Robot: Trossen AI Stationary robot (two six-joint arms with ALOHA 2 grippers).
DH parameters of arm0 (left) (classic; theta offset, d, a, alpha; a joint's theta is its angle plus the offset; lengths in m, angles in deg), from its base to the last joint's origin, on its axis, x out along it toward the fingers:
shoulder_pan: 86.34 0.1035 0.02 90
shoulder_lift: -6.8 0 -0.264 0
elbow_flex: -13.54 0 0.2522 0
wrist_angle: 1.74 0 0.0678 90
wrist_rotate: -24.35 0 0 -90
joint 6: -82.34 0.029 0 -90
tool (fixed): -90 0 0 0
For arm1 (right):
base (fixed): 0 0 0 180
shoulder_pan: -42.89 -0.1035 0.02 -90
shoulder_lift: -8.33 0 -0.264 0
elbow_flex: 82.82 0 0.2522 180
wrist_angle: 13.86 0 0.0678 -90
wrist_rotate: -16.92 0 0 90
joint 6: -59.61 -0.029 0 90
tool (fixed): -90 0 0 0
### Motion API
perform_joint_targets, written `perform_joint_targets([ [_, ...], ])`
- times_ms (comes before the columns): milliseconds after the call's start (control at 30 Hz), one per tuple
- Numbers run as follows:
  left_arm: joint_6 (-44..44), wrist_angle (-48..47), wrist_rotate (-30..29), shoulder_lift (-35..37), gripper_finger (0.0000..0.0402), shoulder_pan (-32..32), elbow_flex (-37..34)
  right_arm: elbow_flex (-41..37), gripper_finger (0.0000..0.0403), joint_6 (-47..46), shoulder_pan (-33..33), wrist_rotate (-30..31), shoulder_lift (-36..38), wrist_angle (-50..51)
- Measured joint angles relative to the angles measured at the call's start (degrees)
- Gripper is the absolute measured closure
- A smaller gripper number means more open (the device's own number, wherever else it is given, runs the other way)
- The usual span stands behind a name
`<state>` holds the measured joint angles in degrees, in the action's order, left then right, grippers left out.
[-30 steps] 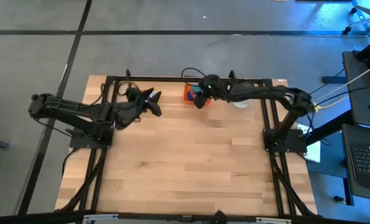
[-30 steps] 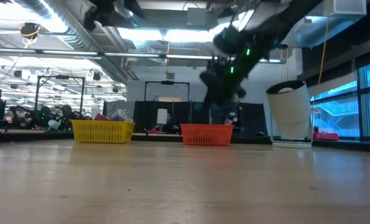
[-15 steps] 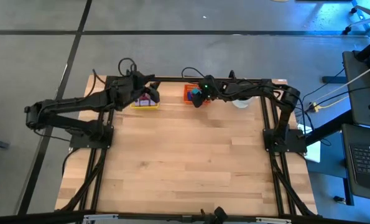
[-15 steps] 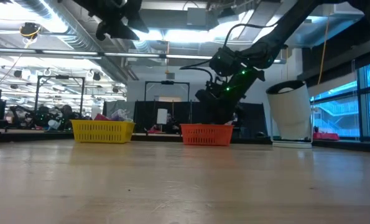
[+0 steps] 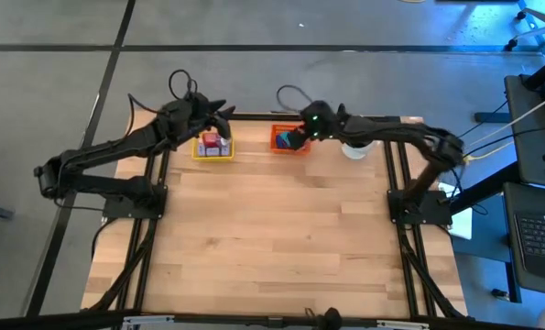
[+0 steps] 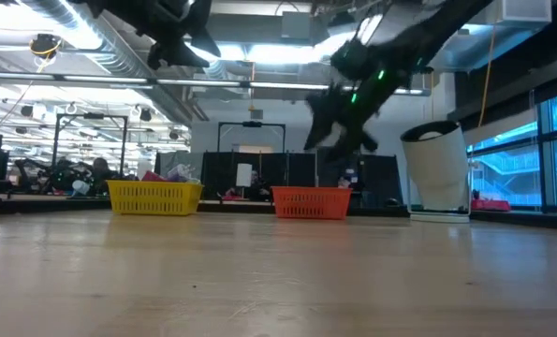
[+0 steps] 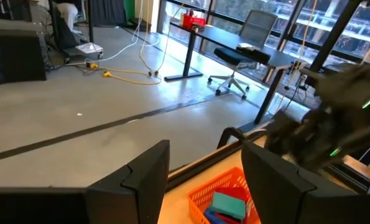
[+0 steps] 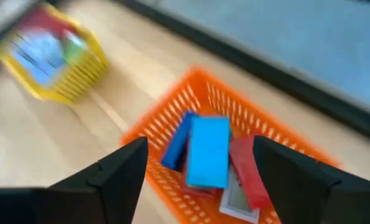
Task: Pick & Place Office items
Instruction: Return to Home Position
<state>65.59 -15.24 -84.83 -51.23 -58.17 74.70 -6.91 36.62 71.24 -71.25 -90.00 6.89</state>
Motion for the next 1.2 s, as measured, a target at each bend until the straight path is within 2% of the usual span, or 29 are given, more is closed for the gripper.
perform_joint_targets([
  [200, 0.0, 0.0, 1.2, 1.4, 0.0206, 1.4, 0.0, 0.1, 0.0104, 6.2, 1.0, -2.0, 15.7, 5.6],
  [333, 0.0, 0.1, 1.2, 2.9, 0.0206, 1.3, 0.0, 0.1, 0.0104, 13.9, 0.9, -5.5, 26.5, 13.3],
  [400, 0.0, 0.1, 1.1, 3.5, 0.0206, 1.2, 0.0, 0.1, 0.0104, 14.6, 0.9, -7.9, 31.5, 18.3],
  [533, 0.0, 0.0, 1.1, 3.8, 0.0206, 1.2, 0.0, 0.1, 0.0104, 12.9, 0.9, -13.8, 40.3, 24.6],
  [700, -0.3, -0.1, 0.8, 3.7, 0.0206, 1.2, 0.0, 0.1, 0.0104, 16.0, 0.9, -24.0, 49.0, 25.7],
  [800, -5.8, -1.2, 2.8, 3.7, 0.0206, 1.1, 0.0, 0.1, 0.0104, 17.7, 0.9, -28.8, 53.1, 25.7],
  [1000, -8.3, -3.7, 10.3, 3.7, 0.0206, 1.0, 0.0, -1.4, 0.0104, 17.9, 0.8, -28.9, 60.6, 29.8],
  [1200, -9.1, -2.5, 11.2, 3.9, 0.0206, -0.9, 0.0, -10.9, 0.0104, 13.4, 0.4, -25.1, 71.4, 28.0],
])
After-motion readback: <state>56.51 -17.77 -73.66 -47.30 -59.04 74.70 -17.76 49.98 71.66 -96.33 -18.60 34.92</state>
